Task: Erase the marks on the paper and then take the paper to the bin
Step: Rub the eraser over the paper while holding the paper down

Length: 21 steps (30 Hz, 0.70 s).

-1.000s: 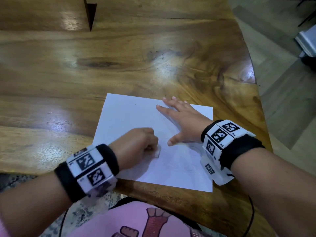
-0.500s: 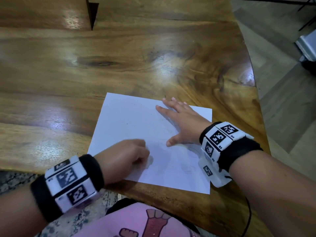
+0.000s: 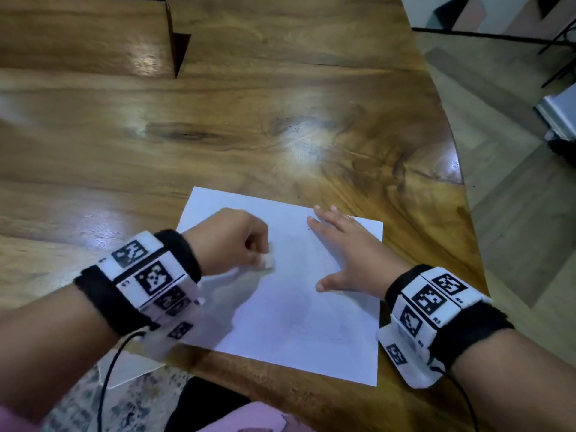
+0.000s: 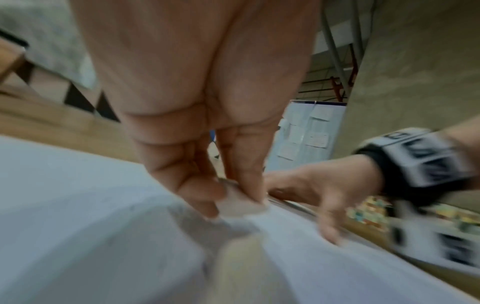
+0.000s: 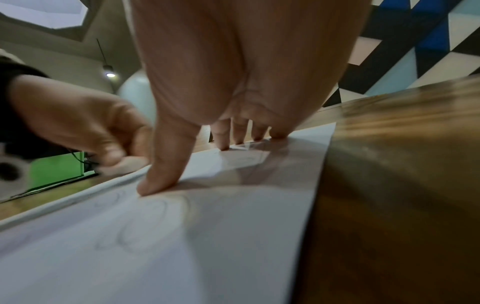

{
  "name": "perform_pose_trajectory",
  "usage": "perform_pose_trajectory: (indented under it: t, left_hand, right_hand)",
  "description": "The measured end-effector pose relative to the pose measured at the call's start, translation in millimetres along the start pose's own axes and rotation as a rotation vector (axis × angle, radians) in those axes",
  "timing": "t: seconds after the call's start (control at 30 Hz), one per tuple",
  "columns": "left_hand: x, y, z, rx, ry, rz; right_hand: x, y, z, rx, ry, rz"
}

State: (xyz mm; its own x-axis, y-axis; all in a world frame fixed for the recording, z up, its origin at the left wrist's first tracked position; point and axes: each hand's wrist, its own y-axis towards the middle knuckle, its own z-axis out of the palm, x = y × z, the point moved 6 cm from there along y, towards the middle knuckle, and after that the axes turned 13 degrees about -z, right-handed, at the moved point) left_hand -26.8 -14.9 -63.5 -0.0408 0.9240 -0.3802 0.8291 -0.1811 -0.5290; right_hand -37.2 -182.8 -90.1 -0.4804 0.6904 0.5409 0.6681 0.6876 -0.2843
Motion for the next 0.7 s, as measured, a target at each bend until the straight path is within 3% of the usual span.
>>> perform_pose_trajectory:
  t: [0.13, 0.3, 0.47, 0.6, 0.7]
  left_hand:
    - [-20, 34, -20, -0.183, -0.132, -0.037]
    - [-39, 44, -19, -0.285, -0.045, -0.042]
    - [-30, 29, -5, -0.156, -0.109, 0.010]
    - [-30, 46, -20, -0.250, -0.159, -0.075]
    - [-31, 44, -12, -0.161, -0.084, -0.027]
  right_hand:
    - [1, 0, -2, -0.001, -0.006, 0.007]
    - [-1, -1, -6, -0.012, 0.027, 0.025]
    - [-1, -2, -5, -0.008, 0.016, 0.028]
    - [0, -1, -5, 0.001, 0.022, 0.026]
    - [-1, -1, -5, -0.005, 0.041, 0.029]
